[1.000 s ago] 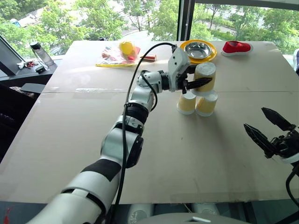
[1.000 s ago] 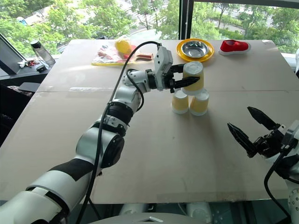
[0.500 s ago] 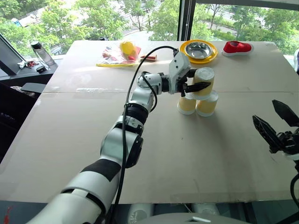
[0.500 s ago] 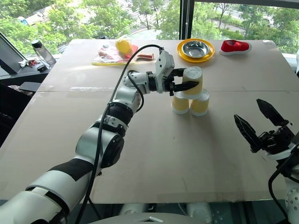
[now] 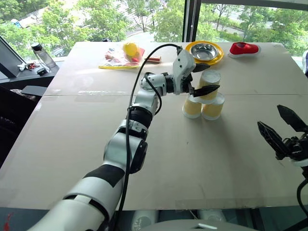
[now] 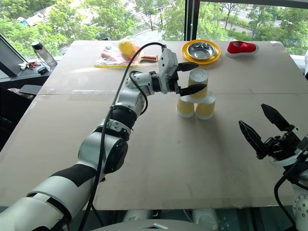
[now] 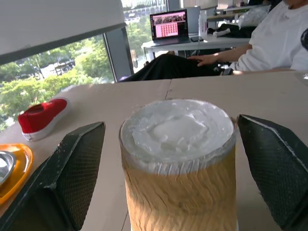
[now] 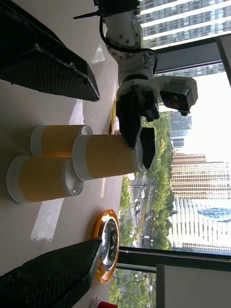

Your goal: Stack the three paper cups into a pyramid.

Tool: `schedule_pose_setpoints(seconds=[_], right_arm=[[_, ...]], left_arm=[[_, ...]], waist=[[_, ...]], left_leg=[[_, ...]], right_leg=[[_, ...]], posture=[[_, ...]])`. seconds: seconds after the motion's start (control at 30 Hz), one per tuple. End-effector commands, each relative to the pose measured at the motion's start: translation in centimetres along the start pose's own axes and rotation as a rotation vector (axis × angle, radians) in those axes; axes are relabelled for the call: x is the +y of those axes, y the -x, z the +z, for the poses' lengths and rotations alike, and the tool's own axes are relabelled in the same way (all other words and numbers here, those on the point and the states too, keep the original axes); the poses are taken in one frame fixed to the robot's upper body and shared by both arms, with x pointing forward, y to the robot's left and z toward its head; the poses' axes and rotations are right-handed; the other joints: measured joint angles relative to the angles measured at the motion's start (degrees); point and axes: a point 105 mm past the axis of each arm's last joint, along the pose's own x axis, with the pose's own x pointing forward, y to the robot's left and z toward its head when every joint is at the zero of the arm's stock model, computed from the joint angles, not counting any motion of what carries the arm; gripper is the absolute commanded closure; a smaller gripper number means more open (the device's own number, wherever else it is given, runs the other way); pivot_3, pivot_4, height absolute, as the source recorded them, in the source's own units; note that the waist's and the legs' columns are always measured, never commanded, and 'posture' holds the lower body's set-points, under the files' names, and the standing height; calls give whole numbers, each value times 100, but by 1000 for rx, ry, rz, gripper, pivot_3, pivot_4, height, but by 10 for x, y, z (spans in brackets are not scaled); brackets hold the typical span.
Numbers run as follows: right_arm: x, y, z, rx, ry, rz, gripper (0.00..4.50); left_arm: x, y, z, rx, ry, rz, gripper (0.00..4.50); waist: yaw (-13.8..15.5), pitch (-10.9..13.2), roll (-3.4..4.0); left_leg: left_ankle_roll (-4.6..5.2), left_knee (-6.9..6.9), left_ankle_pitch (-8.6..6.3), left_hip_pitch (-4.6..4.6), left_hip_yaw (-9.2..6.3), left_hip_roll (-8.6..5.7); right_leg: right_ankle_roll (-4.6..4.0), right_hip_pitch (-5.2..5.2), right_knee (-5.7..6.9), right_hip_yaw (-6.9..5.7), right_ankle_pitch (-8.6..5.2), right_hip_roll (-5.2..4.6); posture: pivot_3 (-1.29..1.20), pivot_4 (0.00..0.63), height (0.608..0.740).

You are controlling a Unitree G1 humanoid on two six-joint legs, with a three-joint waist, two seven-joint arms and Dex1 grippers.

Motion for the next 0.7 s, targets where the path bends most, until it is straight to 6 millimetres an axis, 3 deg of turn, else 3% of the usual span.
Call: schedule_pose_setpoints(seconds=[0.03, 0.13, 0.2, 0.23, 0.3, 0.4, 0.57, 0.7], right_arm=[[0, 5, -10, 39, 25, 16, 0], [1, 9, -22, 84, 19, 30, 0], [4, 14, -38, 149, 18, 53, 0], [3, 17, -47, 180, 14, 51, 0], [-3, 22, -68, 238, 30, 42, 0], [-17, 28, -92, 294, 46, 10, 0], [-25, 27, -104, 322, 38, 36, 0], [-27, 19, -106, 343, 43, 82, 0]], left_arm=[[4, 8, 58, -217, -77, 9, 23], [4, 20, 81, -297, -67, 31, 23], [3, 38, 81, -271, -49, 64, 23], [1, 51, 72, -220, -36, 90, 23], [-11, 85, 32, -30, 22, 177, 23], [-58, 147, -33, 253, 139, 286, 23], [-122, 206, -81, 472, 301, 453, 23], [-145, 226, -99, 530, 325, 578, 23]], waist=[[-1, 0, 1], [-5, -1, 3], [-26, -6, 9], [-39, -11, 18], [-95, -23, 39], [-170, -22, 46], [-61, -7, 33], [57, -10, 37]], left_leg=[[-1, 0, 1, 0, -1, 0], [-1, 0, 1, 2, -10, 4], [-2, 0, 1, 9, -9, 4], [-3, 0, 2, 14, -8, 5], [-9, -6, 5, 27, 0, 9], [-13, -20, 7, 65, 19, 14], [4, -17, -3, 72, 18, 32], [4, -18, -5, 91, 9, 21]], right_leg=[[0, 0, 0, 2, 0, 0], [0, 0, 2, 4, 0, 0], [0, 2, 4, 8, 0, 1], [0, 4, 5, 12, 0, 2], [0, 7, 6, 24, 0, 5], [-1, 23, 10, 51, 0, 6], [-3, 36, 10, 51, 0, -10], [-8, 60, -1, 50, 0, -39]], posture=[[0, 150, 740], [0, 150, 740], [0, 150, 740], [0, 150, 740], [0, 150, 740], [0, 150, 740], [0, 150, 740], [0, 150, 740]])
